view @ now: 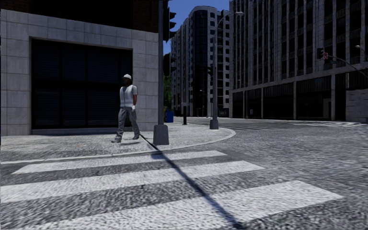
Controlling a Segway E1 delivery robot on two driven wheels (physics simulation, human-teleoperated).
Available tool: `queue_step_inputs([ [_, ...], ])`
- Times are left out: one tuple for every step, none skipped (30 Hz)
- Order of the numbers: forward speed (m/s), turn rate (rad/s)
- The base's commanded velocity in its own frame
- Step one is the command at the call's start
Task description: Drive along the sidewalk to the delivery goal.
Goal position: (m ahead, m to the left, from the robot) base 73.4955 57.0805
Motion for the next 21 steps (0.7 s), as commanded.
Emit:
queue_step_inputs([
  [1.12, -0.19],
  [1.12, -0.19],
  [1.12, -0.09],
  [1.12, -0.07],
  [1.12, -0.06],
  [1.12, -0.06],
  [1.12, -0.06],
  [1.12, -0.06],
  [1.12, -0.07],
  [1.12, -0.07],
  [1.12, -0.13],
  [1.12, -0.19],
  [1.12, 0.00],
  [1.12, 0.00],
  [1.12, 0.00],
  [1.12, 0.00],
  [1.12, -0.06],
  [1.12, -0.18],
  [1.12, -0.18],
  [1.12, -0.23],
  [1.12, -0.24],
])
